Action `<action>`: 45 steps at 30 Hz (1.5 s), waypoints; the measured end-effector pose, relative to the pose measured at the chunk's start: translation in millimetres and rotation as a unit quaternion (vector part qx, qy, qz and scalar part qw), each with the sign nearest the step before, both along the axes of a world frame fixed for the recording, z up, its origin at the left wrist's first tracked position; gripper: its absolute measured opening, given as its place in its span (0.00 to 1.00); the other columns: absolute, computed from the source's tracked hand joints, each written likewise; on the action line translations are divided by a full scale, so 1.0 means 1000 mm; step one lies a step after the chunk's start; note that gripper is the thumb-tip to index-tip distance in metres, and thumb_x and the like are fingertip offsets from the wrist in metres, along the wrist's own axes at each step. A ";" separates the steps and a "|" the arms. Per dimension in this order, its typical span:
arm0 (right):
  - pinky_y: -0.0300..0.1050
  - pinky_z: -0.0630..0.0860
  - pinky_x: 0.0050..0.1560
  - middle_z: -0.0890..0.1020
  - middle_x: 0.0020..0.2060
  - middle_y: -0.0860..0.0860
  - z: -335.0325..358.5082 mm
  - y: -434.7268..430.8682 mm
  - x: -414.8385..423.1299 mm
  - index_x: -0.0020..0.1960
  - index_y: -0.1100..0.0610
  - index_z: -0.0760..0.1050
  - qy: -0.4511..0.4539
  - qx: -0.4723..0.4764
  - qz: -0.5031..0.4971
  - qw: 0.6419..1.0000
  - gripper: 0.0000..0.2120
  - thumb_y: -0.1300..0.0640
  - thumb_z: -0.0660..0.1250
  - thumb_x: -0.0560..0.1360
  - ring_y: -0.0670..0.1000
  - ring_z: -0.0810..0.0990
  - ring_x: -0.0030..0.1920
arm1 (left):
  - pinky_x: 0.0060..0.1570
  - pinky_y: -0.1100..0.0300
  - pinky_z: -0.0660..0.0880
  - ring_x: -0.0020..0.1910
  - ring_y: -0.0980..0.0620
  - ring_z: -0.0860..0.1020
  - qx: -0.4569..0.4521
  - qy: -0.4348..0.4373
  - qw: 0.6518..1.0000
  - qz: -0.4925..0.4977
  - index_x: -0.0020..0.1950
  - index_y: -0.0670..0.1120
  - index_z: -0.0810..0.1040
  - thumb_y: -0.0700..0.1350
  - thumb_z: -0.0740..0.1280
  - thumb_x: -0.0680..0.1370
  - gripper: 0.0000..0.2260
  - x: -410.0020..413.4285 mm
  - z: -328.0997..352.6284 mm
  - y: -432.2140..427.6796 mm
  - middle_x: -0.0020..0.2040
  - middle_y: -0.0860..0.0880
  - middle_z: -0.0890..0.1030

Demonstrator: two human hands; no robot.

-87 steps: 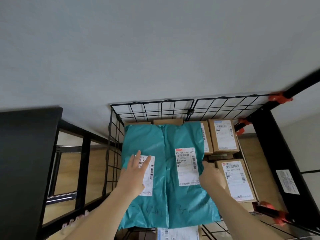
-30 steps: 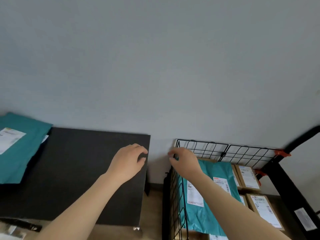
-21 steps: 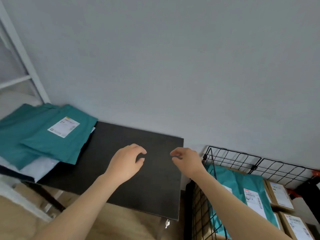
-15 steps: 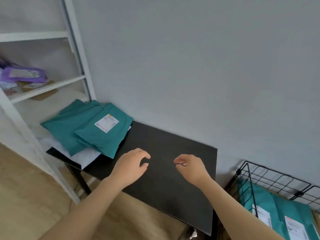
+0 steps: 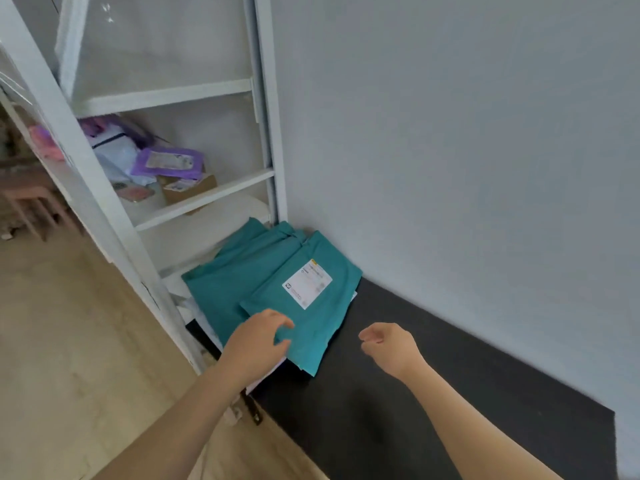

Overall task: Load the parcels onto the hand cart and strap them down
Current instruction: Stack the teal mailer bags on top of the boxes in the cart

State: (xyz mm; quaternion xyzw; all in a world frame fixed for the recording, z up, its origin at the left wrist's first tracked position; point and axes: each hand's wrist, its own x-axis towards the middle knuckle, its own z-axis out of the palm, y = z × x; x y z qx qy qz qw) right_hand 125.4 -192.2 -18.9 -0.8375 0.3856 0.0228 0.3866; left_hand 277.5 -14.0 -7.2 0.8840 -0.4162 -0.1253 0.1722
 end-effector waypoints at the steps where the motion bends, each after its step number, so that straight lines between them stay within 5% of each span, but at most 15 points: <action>1: 0.42 0.72 0.59 0.80 0.58 0.49 -0.003 -0.007 0.014 0.60 0.54 0.77 0.005 0.011 -0.002 1.000 0.14 0.60 0.62 0.77 0.50 0.78 0.58 | 0.61 0.62 0.67 0.62 0.57 0.71 0.005 -0.004 1.000 0.002 0.62 0.53 0.74 0.48 0.64 0.77 0.14 0.014 0.001 -0.006 0.64 0.56 0.72; 5: 0.43 0.74 0.60 0.79 0.59 0.49 -0.026 -0.030 0.059 0.62 0.54 0.75 0.023 0.058 -0.014 0.998 0.16 0.60 0.62 0.76 0.50 0.78 0.58 | 0.65 0.60 0.63 0.66 0.55 0.66 -0.012 -0.015 0.999 0.042 0.65 0.51 0.73 0.48 0.64 0.77 0.16 0.063 0.001 -0.029 0.68 0.54 0.68; 9: 0.48 0.80 0.54 0.78 0.53 0.53 -0.050 -0.032 0.083 0.69 0.55 0.67 0.054 0.166 -0.082 0.981 0.23 0.61 0.65 0.75 0.54 0.81 0.52 | 0.65 0.58 0.64 0.67 0.51 0.66 -0.006 0.081 0.992 0.093 0.69 0.49 0.68 0.46 0.66 0.76 0.22 0.089 -0.012 -0.043 0.70 0.50 0.66; 12: 0.45 0.82 0.43 0.76 0.56 0.58 -0.055 -0.023 0.094 0.73 0.57 0.60 0.018 0.359 -0.209 0.910 0.28 0.62 0.65 0.76 0.55 0.82 0.47 | 0.62 0.57 0.67 0.65 0.49 0.69 0.017 0.147 0.983 0.107 0.72 0.49 0.63 0.47 0.66 0.76 0.26 0.105 -0.019 -0.052 0.69 0.48 0.67; 15: 0.45 0.80 0.32 0.76 0.57 0.61 -0.058 -0.015 0.109 0.67 0.60 0.68 -0.046 0.463 -0.344 0.815 0.21 0.62 0.67 0.76 0.56 0.82 0.42 | 0.56 0.59 0.70 0.56 0.52 0.74 -0.027 0.254 0.957 0.136 0.72 0.47 0.64 0.46 0.64 0.78 0.23 0.119 -0.019 -0.064 0.63 0.49 0.74; 20: 0.41 0.74 0.31 0.78 0.44 0.55 -0.053 -0.012 0.120 0.58 0.60 0.73 -0.058 0.372 -0.412 0.830 0.16 0.57 0.72 0.73 0.49 0.73 0.33 | 0.51 0.57 0.77 0.47 0.52 0.79 -0.055 0.332 0.936 0.107 0.63 0.45 0.76 0.39 0.55 0.80 0.15 0.131 -0.011 -0.074 0.56 0.49 0.80; 23: 0.41 0.72 0.31 0.77 0.40 0.54 -0.044 -0.015 0.118 0.55 0.59 0.73 -0.076 0.349 -0.426 0.832 0.12 0.62 0.70 0.74 0.48 0.69 0.31 | 0.41 0.62 0.76 0.40 0.52 0.79 -0.059 0.390 0.913 0.108 0.65 0.43 0.73 0.34 0.54 0.79 0.17 0.138 -0.005 -0.072 0.52 0.47 0.80; 27: 0.41 0.71 0.31 0.75 0.36 0.53 -0.033 -0.012 0.115 0.54 0.61 0.74 -0.083 0.366 -0.437 0.817 0.07 0.66 0.62 0.77 0.47 0.65 0.29 | 0.34 0.62 0.76 0.45 0.50 0.77 -0.052 0.419 0.898 0.120 0.73 0.44 0.64 0.27 0.56 0.76 0.26 0.144 -0.008 -0.068 0.61 0.44 0.74; 30: 0.41 0.71 0.30 0.74 0.36 0.53 -0.029 -0.011 0.107 0.52 0.62 0.75 -0.087 0.352 -0.438 0.823 0.08 0.67 0.59 0.77 0.47 0.65 0.28 | 0.27 0.64 0.74 0.31 0.54 0.75 -0.063 0.460 0.875 0.135 0.74 0.44 0.60 0.33 0.64 0.76 0.28 0.141 -0.007 -0.072 0.45 0.46 0.77; 33: 0.39 0.71 0.26 0.73 0.34 0.53 -0.025 -0.012 0.095 0.51 0.62 0.75 -0.104 0.336 -0.461 0.815 0.09 0.67 0.57 0.77 0.47 0.64 0.27 | 0.23 0.66 0.72 0.21 0.56 0.75 -0.022 0.497 0.860 0.113 0.67 0.39 0.66 0.40 0.68 0.75 0.22 0.133 -0.005 -0.083 0.29 0.48 0.78; 38: 0.34 0.68 0.19 0.69 0.30 0.54 -0.028 -0.016 0.062 0.42 0.58 0.73 -0.079 0.269 -0.520 0.807 0.12 0.68 0.54 0.77 0.48 0.64 0.27 | 0.30 0.62 0.77 0.25 0.53 0.74 0.075 0.476 0.875 0.055 0.44 0.39 0.72 0.38 0.65 0.75 0.03 0.111 -0.017 -0.095 0.32 0.44 0.75; 42: 0.42 0.68 0.25 0.70 0.28 0.56 -0.031 -0.025 0.020 0.40 0.64 0.71 -0.048 0.214 -0.572 0.790 0.08 0.69 0.56 0.75 0.52 0.65 0.26 | 0.36 0.62 0.76 0.40 0.51 0.76 0.105 0.461 0.881 0.031 0.39 0.43 0.71 0.45 0.69 0.76 0.10 0.096 -0.036 -0.099 0.43 0.47 0.74; 45: 0.46 0.73 0.35 0.72 0.27 0.55 -0.030 -0.019 -0.014 0.36 0.62 0.72 -0.019 0.133 -0.565 0.814 0.08 0.62 0.63 0.74 0.54 0.70 0.29 | 0.42 0.61 0.74 0.45 0.50 0.74 0.108 0.434 0.894 0.021 0.39 0.44 0.69 0.46 0.68 0.76 0.11 0.087 -0.048 -0.106 0.42 0.49 0.72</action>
